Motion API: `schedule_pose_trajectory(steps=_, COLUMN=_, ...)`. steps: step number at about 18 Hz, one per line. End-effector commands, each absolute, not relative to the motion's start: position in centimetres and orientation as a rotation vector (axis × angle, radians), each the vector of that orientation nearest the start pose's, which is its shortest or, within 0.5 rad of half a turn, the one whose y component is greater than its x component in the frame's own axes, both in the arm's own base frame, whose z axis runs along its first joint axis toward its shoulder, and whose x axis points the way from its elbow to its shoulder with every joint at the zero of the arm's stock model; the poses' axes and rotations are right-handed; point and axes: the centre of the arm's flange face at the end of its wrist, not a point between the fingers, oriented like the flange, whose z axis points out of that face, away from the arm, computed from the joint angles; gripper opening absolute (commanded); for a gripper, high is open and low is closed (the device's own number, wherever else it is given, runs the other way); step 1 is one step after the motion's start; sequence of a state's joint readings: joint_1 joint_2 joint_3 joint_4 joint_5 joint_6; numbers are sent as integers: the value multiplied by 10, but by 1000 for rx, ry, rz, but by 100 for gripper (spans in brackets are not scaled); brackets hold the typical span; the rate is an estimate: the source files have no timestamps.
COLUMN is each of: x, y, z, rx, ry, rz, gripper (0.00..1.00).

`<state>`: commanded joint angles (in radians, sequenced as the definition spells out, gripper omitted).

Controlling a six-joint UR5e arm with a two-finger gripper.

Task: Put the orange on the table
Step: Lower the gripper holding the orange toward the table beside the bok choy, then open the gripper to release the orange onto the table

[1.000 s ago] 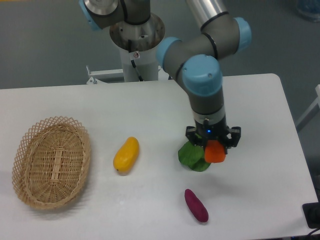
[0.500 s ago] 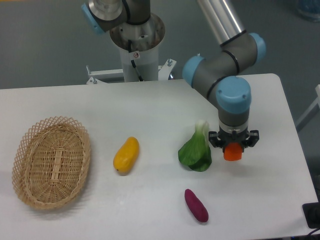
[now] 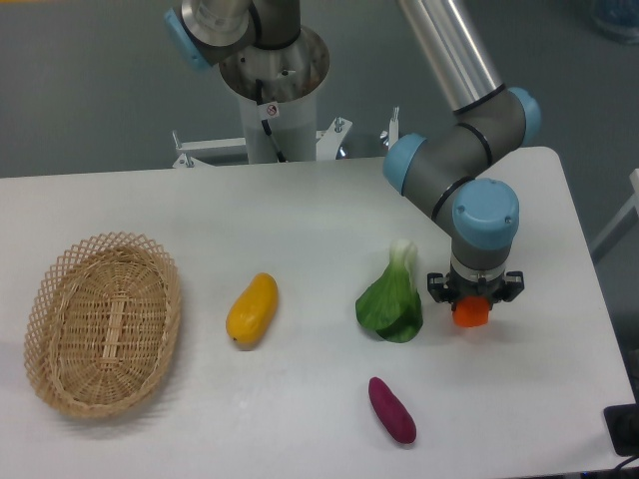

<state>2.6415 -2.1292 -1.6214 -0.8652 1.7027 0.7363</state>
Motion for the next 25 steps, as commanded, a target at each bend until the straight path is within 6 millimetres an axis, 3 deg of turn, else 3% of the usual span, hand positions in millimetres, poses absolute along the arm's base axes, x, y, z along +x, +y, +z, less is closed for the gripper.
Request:
schedule_pose_trajectory(steps=8, x=-519, y=421, z=209, rx=-3129, ry=-534, rz=252, gripper=64)
schedule_pose_trajectory(steps=9, x=-519, y=422, z=209, rx=-3129, ry=-534, rz=252, gripper=77)
schedule_pose_trajectory(steps=12, x=-519, y=421, z=210, rx=-3131, ry=-532, rz=257, gripper=98)
schedule_pose_trajectory(steps=14, x=-518, y=422, z=213, rx=-3128, ry=-532, rz=261, gripper=100)
schedule_pose_trajectory(steps=20, x=-519, y=424, z=250, rx=-3082, ry=-525, rz=326, gripper=100)
schedule_pose_trajectory(steps=23, x=-515, y=428, z=278, rx=-3053, ry=-509, rz=368, gripper=100)
schedule_pose_trajectory(steps=25, x=-502, y=435, z=303, rx=-3030, ry=-466, rz=406, gripper=100)
